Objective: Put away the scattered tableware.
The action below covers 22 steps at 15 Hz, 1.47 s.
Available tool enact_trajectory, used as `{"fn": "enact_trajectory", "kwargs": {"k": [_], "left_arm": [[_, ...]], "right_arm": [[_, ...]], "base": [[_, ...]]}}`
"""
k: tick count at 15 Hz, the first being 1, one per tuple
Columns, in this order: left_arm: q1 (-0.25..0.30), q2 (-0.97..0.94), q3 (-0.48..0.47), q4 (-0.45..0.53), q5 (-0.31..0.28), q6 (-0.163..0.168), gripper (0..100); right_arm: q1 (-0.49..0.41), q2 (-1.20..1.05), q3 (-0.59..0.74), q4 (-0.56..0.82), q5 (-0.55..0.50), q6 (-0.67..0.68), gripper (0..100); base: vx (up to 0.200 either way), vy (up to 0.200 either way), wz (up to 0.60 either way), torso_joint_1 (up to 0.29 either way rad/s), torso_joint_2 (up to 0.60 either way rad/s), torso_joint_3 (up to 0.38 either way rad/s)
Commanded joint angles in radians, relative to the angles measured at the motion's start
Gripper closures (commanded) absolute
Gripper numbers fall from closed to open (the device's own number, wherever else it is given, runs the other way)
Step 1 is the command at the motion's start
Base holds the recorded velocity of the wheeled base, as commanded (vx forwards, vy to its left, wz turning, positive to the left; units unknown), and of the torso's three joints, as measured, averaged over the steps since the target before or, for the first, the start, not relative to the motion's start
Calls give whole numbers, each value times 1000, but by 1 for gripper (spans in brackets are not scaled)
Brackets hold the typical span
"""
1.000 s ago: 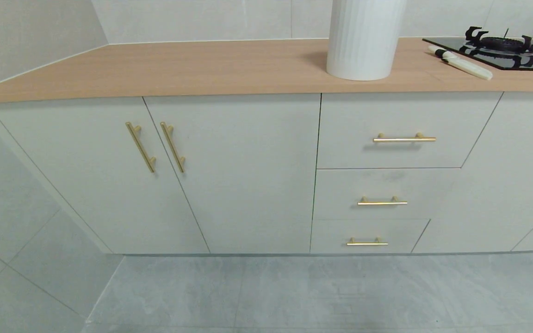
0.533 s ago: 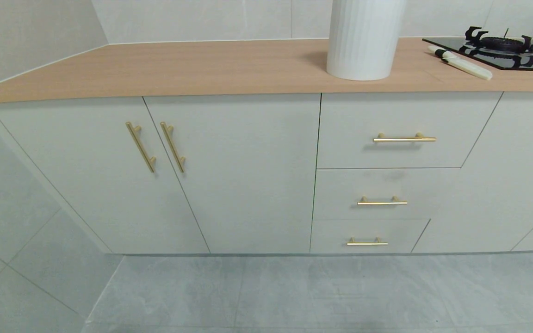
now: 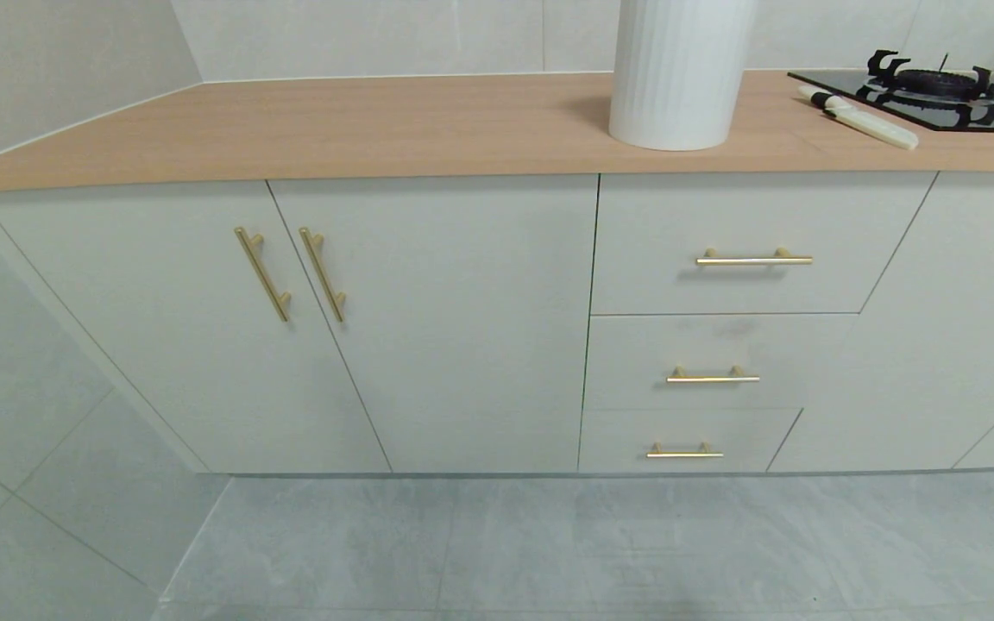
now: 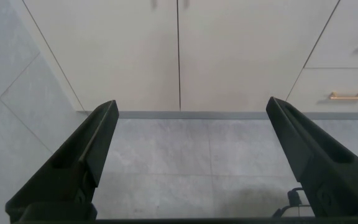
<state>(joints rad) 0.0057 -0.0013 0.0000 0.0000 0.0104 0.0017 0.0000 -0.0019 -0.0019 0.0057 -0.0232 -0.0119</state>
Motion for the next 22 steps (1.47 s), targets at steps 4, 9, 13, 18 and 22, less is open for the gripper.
{"fn": "enact_trajectory", "kwargs": {"k": [4,9,13,18,22], "left_arm": [[0,1,0,0,0,18,0],[0,1,0,0,0,11,0],[0,1,0,0,0,4,0],[0,1,0,0,0,-2,0],[0,1,0,0,0,-2,0]], "right_arm": [[0,2,0,3,-1,3,0],[0,2,0,3,-1,1,0],[0,2,0,3,-1,1,0],[0,2,0,3,0,3,0],[0,2,0,3,0,3,0]], "base": [[0,0,0,0,0,0],[80,0,0,1,1,0],[200,0,0,1,2,1],[200,0,0,5,3,0],[200,0,0,4,0,4]]}}
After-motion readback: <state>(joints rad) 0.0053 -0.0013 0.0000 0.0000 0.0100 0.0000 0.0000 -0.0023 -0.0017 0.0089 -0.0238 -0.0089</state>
